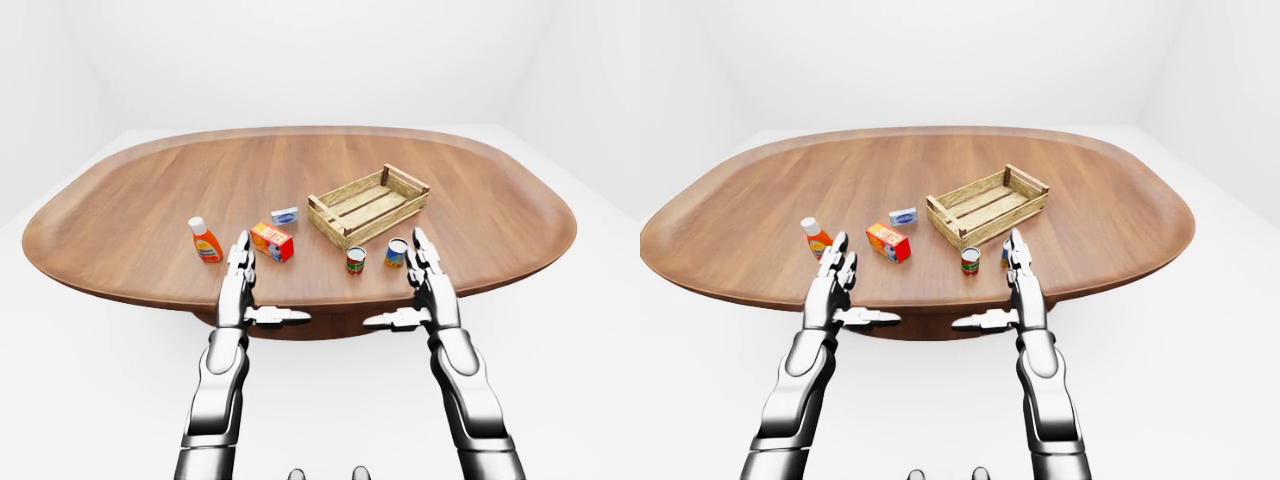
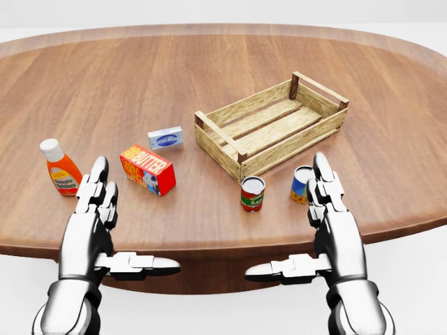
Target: Pick up the tomato sauce, and put it in the wooden tray.
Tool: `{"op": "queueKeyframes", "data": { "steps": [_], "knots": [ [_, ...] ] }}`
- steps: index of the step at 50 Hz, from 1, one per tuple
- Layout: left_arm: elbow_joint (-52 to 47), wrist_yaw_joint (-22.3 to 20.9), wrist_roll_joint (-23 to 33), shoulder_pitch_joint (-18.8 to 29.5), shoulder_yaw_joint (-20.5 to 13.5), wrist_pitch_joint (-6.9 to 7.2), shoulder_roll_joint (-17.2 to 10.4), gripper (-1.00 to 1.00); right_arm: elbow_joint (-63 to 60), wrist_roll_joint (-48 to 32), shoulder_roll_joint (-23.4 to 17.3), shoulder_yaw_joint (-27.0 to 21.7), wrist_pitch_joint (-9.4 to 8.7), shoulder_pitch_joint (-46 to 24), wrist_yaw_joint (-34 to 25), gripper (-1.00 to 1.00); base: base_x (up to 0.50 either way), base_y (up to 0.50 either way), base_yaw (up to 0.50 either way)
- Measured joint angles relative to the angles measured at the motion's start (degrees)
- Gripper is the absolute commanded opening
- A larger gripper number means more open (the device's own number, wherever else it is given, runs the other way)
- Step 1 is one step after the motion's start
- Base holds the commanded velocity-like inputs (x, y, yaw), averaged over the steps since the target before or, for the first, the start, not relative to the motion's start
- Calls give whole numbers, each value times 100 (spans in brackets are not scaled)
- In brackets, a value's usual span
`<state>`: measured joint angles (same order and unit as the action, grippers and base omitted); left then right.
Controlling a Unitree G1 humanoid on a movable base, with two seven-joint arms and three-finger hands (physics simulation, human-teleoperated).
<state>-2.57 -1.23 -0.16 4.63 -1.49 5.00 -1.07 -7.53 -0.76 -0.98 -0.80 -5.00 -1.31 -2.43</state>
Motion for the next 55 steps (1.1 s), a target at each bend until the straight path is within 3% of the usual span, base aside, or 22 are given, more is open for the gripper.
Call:
{"op": "queueKeyframes", "data": {
  "steps": [23,39,55],
  "knots": [
    [-767,22,89,500,60,0,-23,100,-361,-105,-123,-94,0,-473,-223,100,0,0,0],
    [-1197,-116,100,799,-99,0,-168,100,-634,-209,-280,-233,0,-956,-501,100,0,0,0],
    [-1437,-145,-102,859,-417,0,-352,100,-1042,12,-417,-427,0,-1083,-605,100,0,46,0]
  ]
}}
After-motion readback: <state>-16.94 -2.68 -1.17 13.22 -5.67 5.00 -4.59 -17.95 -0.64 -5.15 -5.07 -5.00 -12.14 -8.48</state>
